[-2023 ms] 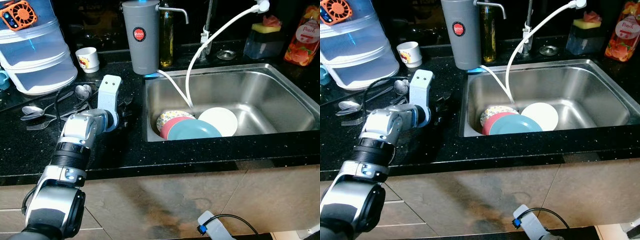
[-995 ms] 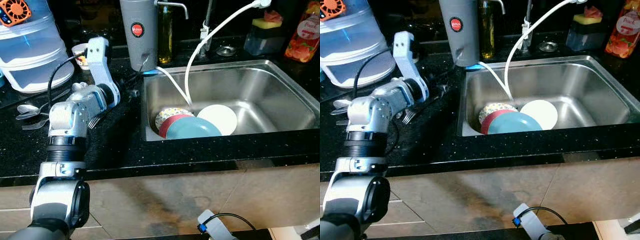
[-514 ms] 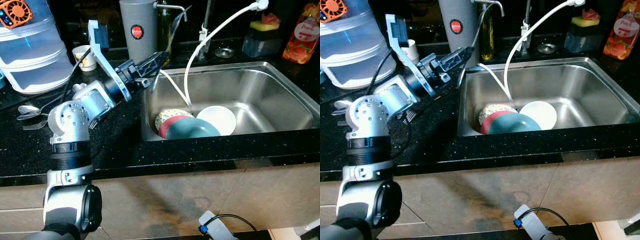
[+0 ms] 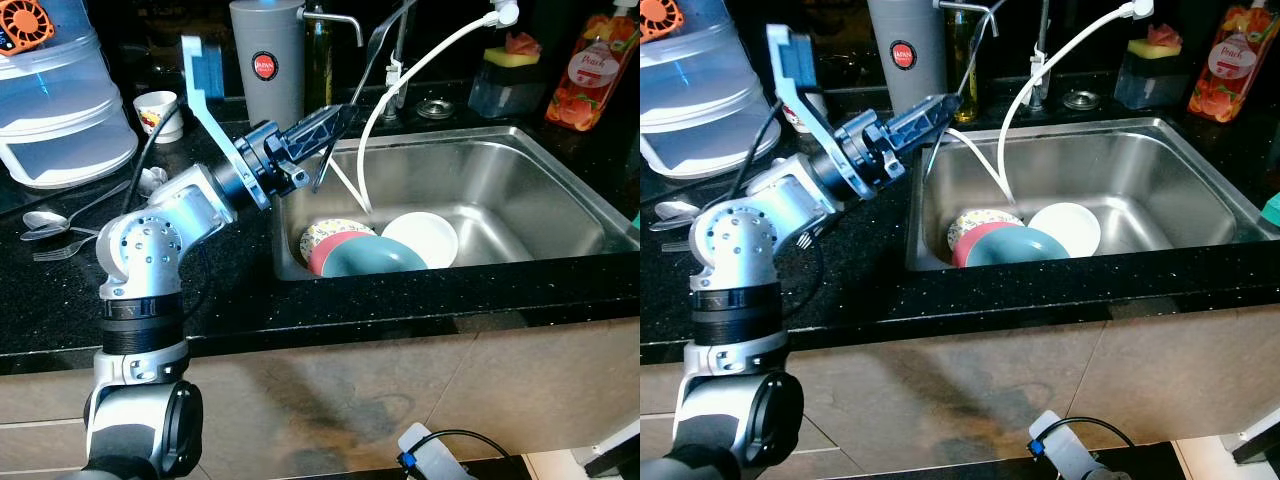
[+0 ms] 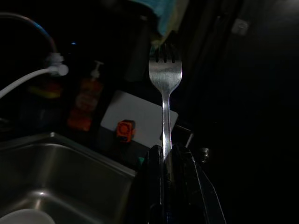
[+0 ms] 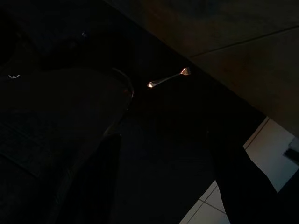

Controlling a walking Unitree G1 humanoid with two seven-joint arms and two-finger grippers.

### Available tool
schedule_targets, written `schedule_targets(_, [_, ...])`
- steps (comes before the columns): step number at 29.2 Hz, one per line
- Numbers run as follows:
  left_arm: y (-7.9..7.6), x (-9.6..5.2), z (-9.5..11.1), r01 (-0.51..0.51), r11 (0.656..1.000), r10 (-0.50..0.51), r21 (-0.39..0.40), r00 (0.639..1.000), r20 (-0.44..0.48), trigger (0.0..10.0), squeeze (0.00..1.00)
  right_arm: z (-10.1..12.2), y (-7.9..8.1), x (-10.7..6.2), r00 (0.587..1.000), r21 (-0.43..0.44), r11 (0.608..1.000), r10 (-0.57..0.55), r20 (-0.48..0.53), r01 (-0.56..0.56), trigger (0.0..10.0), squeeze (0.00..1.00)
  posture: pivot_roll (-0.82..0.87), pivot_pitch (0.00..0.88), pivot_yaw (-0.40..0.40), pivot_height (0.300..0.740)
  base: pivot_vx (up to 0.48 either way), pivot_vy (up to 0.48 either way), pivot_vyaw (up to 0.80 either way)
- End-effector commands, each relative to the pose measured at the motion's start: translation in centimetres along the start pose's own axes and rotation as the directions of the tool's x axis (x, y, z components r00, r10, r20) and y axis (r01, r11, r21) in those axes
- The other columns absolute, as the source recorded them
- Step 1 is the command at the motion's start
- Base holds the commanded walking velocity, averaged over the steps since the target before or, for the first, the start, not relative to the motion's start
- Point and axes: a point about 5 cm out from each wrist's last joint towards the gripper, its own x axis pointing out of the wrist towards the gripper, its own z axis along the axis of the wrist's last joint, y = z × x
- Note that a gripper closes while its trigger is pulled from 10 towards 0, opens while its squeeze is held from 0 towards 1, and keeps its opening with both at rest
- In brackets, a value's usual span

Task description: Kitchen organization

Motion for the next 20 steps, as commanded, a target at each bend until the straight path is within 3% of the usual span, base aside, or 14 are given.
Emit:
schedule_targets(1, [-0.3, -0.4, 0.2, 0.016, 1.000, -0.016, 0.015, 1.000, -0.008, 10.0, 0.00, 0.0, 0.4, 0.1, 1.000, 0.003, 1.000, 0.010, -0.007, -0.010, 10.0, 0.00, -0.06, 0.000, 0.048, 0.740, 0.000, 0.000, 0.00])
schedule_targets(8, [-0.4, -0.7, 0.3, 0.011, 1.000, -0.011, 0.024, 1.000, 0.001, 10.0, 0.00, -0.1, 0.3, 0.1, 1.000, -0.009, 1.000, 0.012, -0.021, -0.013, 10.0, 0.00, -0.04, 0.000, 0.052, 0.740, 0.000, 0.000, -0.74])
schedule_targets(13, [0.6, -0.7, 0.6, -0.044, 0.997, 0.044, 0.058, 0.999, -0.006, 10.0, 0.00, 0.0, 0.3, 0.1, 1.000, -0.006, 1.000, 0.006, -0.015, -0.006, 10.0, 0.00, -0.01, 0.000, 0.058, 0.740, 0.000, 0.000, -0.56])
schedule_targets(16, [1.1, -0.7, 1.1, -0.088, 0.990, 0.091, 0.107, 0.996, -0.022, 10.0, 0.00, 0.1, 0.3, 0.1, 1.000, -0.007, 1.000, 0.006, -0.014, -0.006, 10.0, 0.00, 0.00, 0.000, 0.058, 0.740, 0.000, 0.000, 0.00])
schedule_targets(17, [1.8, -0.7, 0.9, -0.135, 0.976, 0.149, 0.169, 0.986, -0.077, 10.0, 0.00, 0.1, 0.3, 0.1, 1.000, -0.007, 1.000, 0.006, -0.013, -0.006, 10.0, 0.00, 0.00, 0.000, 0.053, 0.740, 0.000, 0.000, 0.00])
schedule_targets(20, [2.4, -0.7, 0.3, -0.163, 0.958, 0.199, 0.234, 0.970, -0.141, 10.0, 0.00, 0.1, 0.2, 0.1, 1.000, -0.014, 1.000, 0.007, -0.018, -0.007, 10.0, 0.00, 0.00, 0.000, 0.051, 0.740, 0.000, 0.000, 0.00])
